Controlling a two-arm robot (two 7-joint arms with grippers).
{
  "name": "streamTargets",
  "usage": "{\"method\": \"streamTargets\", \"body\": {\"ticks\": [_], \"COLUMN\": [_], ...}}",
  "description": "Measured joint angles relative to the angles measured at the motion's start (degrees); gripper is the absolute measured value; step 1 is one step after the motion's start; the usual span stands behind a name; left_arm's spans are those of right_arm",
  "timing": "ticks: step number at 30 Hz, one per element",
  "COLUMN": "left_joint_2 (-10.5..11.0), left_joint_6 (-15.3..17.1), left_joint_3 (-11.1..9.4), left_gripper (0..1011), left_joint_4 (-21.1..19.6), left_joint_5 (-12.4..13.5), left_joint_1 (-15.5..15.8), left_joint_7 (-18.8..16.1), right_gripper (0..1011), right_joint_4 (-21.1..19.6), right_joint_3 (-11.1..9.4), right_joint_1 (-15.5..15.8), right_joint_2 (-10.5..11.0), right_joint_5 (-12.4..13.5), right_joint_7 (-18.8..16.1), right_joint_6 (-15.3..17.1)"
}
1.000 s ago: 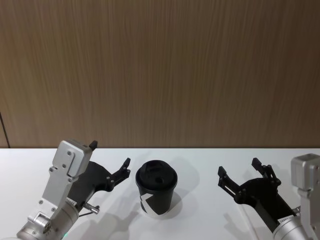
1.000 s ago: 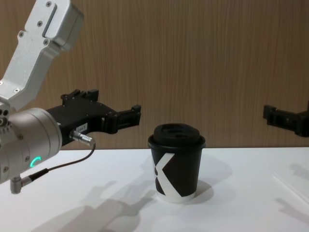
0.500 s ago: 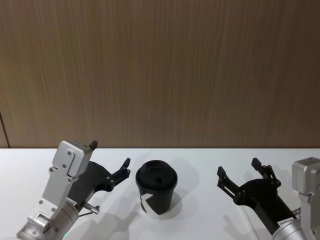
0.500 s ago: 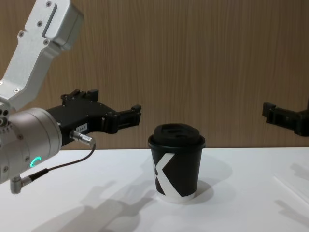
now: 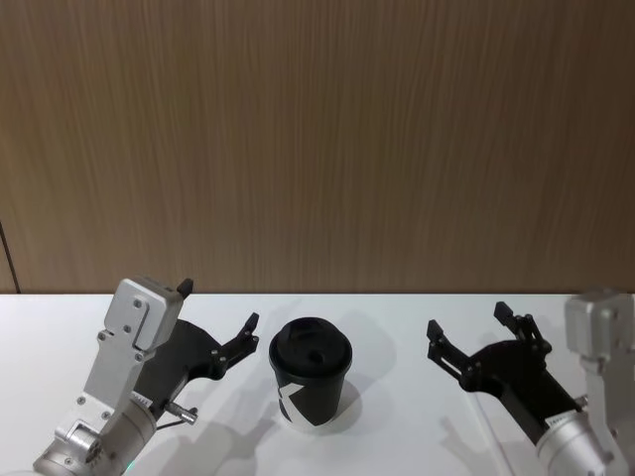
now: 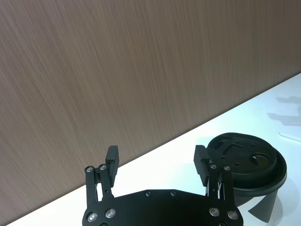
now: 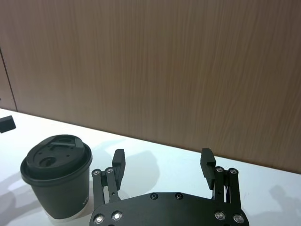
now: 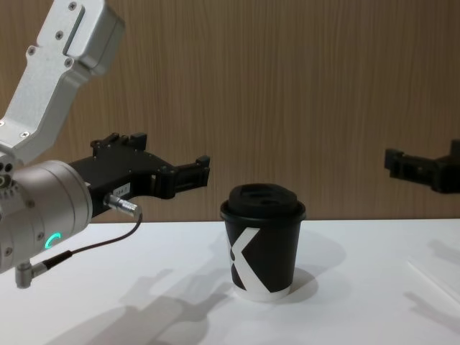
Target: Pick up the straw with one hand, pass it to the other hand, and insert it into the cup.
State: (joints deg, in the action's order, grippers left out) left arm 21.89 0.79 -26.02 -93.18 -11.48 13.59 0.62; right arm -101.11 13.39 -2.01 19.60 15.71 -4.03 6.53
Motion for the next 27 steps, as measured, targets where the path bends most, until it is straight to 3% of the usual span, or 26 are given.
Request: {"method": "streamTargets", "body": {"ticks": [10, 11, 14, 27], "left_joint_2": [0.0, 0.0, 0.0, 0.0], "left_joint_6": [0.0, 0.0, 0.0, 0.0], "left_joint_3": [0.0, 0.0, 0.0, 0.0], "left_gripper": [1002, 1002, 1001, 1001], "left_joint_4": [0.0, 0.0, 0.0, 0.0], "left_joint_5": [0.0, 0.0, 0.0, 0.0], "left_joint_1": [0.0, 0.0, 0.0, 0.0], "left_joint_7": [0.0, 0.0, 0.0, 0.0], "right_gripper": [1001, 1001, 1001, 1001], "right_joint_4": [0.8, 0.8, 1.2, 2.0], "right_joint_3": [0.5, 0.5, 0.6, -0.2], "right_joint_1": [-5.2, -5.2, -7.0, -10.3], "right_joint_2": [0.0, 0.0, -0.1, -1.0], "right_joint_5": [0.0, 0.0, 0.4, 1.7], "right_joint_7": [-0.7, -0.7, -0.9, -0.3], "right_joint_6": [11.0, 11.0, 15.3, 29.5]}}
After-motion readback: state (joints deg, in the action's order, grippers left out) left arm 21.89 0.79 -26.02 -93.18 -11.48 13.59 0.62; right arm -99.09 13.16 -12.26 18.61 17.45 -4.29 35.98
